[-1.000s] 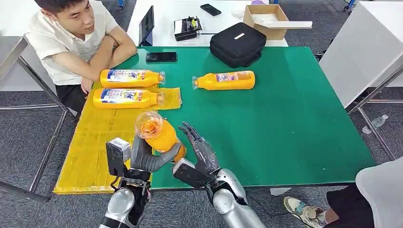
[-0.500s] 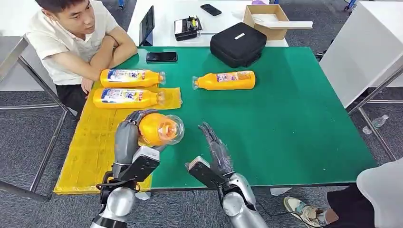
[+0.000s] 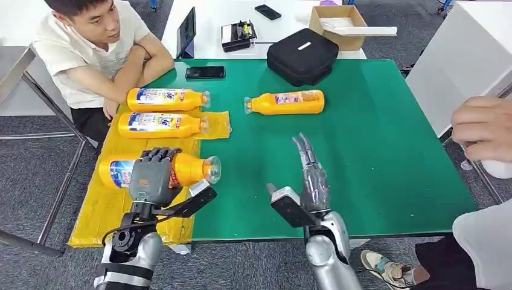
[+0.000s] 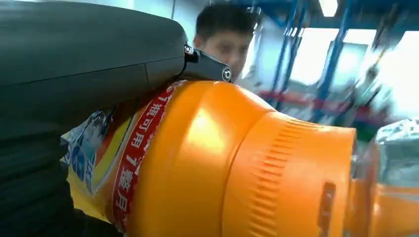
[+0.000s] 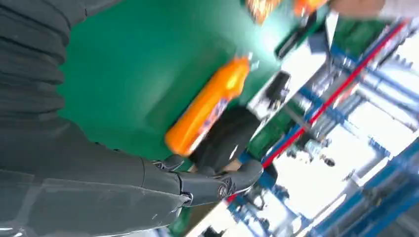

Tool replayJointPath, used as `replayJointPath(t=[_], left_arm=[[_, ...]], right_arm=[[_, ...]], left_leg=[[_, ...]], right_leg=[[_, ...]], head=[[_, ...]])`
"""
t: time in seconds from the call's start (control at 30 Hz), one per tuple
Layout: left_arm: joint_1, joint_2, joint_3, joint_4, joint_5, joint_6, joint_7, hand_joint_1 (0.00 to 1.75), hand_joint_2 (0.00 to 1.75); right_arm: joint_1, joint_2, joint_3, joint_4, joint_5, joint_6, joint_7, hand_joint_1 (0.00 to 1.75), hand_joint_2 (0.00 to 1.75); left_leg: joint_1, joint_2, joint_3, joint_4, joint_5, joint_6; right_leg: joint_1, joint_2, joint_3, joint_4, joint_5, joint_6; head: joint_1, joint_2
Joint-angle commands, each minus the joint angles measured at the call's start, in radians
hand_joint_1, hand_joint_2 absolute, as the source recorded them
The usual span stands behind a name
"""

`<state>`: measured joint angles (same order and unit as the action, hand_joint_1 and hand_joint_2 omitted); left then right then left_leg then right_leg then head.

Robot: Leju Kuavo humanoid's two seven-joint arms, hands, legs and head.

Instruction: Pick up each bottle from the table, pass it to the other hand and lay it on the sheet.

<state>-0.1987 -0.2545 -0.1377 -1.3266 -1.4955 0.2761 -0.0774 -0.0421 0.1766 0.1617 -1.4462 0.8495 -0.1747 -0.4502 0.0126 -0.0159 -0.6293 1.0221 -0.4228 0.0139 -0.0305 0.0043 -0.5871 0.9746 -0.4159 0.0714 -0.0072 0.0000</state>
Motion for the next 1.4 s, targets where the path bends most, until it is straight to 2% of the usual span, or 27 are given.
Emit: replayJointPath(t=[0.03,0.3,0.33,0.37,0.67,0.7,0.77,1.03,1.2,1.3,1.4], left_arm=[[-0.173,0.074,0.084,0.498,-0.057,-0.046,0.041,1.75,1.75],[-0.230,0.052,0.086,0.573,-0.075,-0.057,0.053,1.75,1.75],[-0.233,0.048,0.086,0.571,-0.075,-0.057,0.054,1.62,1.75],[-0.231,0.046,0.083,0.565,-0.075,-0.047,0.056,0.03,1.75],[-0.256,0.022,0.063,0.612,-0.070,-0.115,0.049,0.00,1.75],[-0.261,0.020,0.069,0.621,-0.059,-0.125,0.047,0.00,1.75],[-0.276,0.023,0.074,0.651,-0.045,-0.143,0.041,0.00,1.75],[-0.310,0.041,0.064,0.740,-0.019,-0.200,0.027,0.00,1.75],[-0.311,0.040,0.061,0.751,-0.002,-0.184,0.020,0.00,1.75],[-0.302,0.029,0.046,0.717,0.001,-0.133,0.016,0.00,1.75],[-0.251,0.005,-0.016,0.548,-0.020,-0.107,0.004,0.00,1.75]], right_arm=[[-0.043,-0.016,-0.106,0.045,-0.018,0.029,-0.034,0.00,1.75],[-0.066,-0.018,-0.070,0.143,-0.030,0.057,-0.051,0.00,1.75],[-0.063,-0.018,-0.065,0.149,-0.030,0.054,-0.056,0.00,1.75],[-0.064,-0.019,-0.060,0.154,-0.031,0.055,-0.057,0.00,1.75],[-0.088,-0.021,-0.065,0.192,-0.046,0.046,-0.069,0.00,1.75],[-0.090,-0.022,-0.064,0.196,-0.046,0.046,-0.070,0.00,1.75],[-0.100,-0.025,-0.064,0.211,-0.049,0.044,-0.075,0.00,1.75],[-0.126,-0.030,-0.069,0.256,-0.053,0.034,-0.090,0.00,1.75],[-0.126,-0.031,-0.070,0.262,-0.053,0.032,-0.092,0.00,1.75],[-0.121,-0.030,-0.073,0.258,-0.048,0.023,-0.092,0.00,1.75],[-0.099,-0.027,-0.085,0.224,-0.040,0.011,-0.086,0.00,1.75]], left_leg=[[0.000,-0.001,0.007,-0.003,0.000,0.000],[0.001,0.001,0.005,-0.001,-0.001,0.000],[0.001,0.001,0.007,-0.002,-0.001,0.000],[0.001,0.000,0.006,-0.002,0.000,0.000],[0.000,-0.002,0.004,-0.001,0.001,0.000],[0.001,0.000,0.008,-0.001,0.000,0.000],[0.000,-0.002,0.004,-0.001,0.001,0.000],[0.000,-0.002,0.007,-0.002,0.002,0.000],[0.000,-0.001,0.009,-0.002,0.002,0.000],[0.000,-0.002,0.010,-0.002,0.002,0.000],[0.000,-0.002,0.010,-0.002,0.002,0.001]], right_leg=[[0.001,-0.002,0.007,-0.003,0.000,-0.004],[0.001,0.000,0.006,-0.001,-0.001,-0.004],[0.002,0.000,0.008,-0.002,0.000,-0.005],[0.001,0.000,0.007,-0.002,0.000,-0.004],[0.001,-0.001,0.006,-0.001,0.000,-0.003],[0.002,-0.001,0.010,-0.002,-0.001,-0.006],[0.001,-0.002,0.006,-0.001,0.000,-0.003],[0.000,-0.001,0.009,-0.001,0.000,-0.003],[0.001,-0.001,0.011,-0.001,0.001,-0.003],[0.000,-0.002,0.012,-0.001,0.000,-0.003],[0.001,-0.002,0.013,-0.001,0.000,-0.004]], head=[[0.000,0.000],[0.000,0.000],[0.000,0.000],[0.000,0.000],[0.000,0.000],[0.000,0.000],[0.000,0.000],[0.000,0.000],[0.000,0.000],[0.000,0.000],[0.000,0.000]])
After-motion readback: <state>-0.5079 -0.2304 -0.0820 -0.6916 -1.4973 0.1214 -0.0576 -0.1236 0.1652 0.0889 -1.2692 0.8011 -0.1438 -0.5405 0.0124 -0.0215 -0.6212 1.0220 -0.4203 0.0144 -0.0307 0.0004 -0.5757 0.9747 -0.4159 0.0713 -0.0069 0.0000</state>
